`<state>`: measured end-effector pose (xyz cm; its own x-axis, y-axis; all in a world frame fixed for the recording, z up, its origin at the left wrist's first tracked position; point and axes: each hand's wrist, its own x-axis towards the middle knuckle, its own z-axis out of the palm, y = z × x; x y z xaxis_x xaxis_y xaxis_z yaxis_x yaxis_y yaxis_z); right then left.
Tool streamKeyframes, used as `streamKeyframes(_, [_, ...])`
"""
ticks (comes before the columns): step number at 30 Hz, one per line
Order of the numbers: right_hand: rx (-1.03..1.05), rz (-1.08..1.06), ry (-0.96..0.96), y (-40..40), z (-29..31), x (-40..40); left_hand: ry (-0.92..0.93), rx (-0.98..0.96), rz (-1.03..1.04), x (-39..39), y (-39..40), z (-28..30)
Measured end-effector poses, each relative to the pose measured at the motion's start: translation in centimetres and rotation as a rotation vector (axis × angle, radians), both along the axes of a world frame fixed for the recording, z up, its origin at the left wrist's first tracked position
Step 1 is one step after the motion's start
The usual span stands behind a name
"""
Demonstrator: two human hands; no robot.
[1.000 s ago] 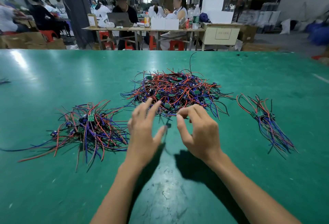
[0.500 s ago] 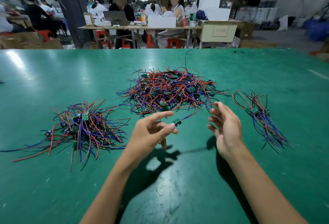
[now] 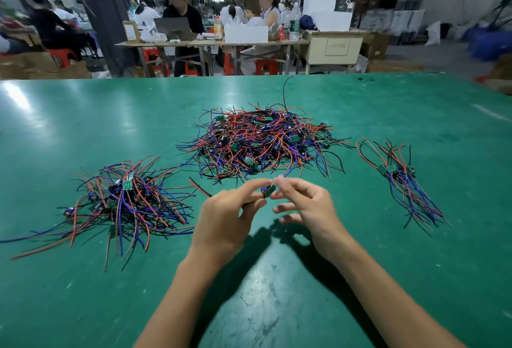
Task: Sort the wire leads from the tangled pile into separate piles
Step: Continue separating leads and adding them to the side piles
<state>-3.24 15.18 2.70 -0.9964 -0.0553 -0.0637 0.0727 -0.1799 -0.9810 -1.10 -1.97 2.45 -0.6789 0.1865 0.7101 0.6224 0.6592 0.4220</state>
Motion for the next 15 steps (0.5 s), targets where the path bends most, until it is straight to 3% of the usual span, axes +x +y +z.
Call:
streamKeyframes(3, [-0.034,-0.093,0.039,-0.08,-0.49,-0.06,0.123,-0.177,0.08,-0.01,0.48,0.04])
streamKeyframes(6, [-0.106,-0.164,0.058,0.2,-0.52,-0.4,0.064,-0.139,0.16,0.05,0.49,-0.14])
streamKeyframes(12, [-0.186,-0.224,0.07,0.1,-0.8,-0.66,-0.388,0.268,0.119,-0.17,0.49,-0.24])
streamKeyframes(15, [-0.14,-0.19,0.083,0.54,-0.77,-0.74,-0.707,0.434,-0.031,-0.23,0.36,0.31])
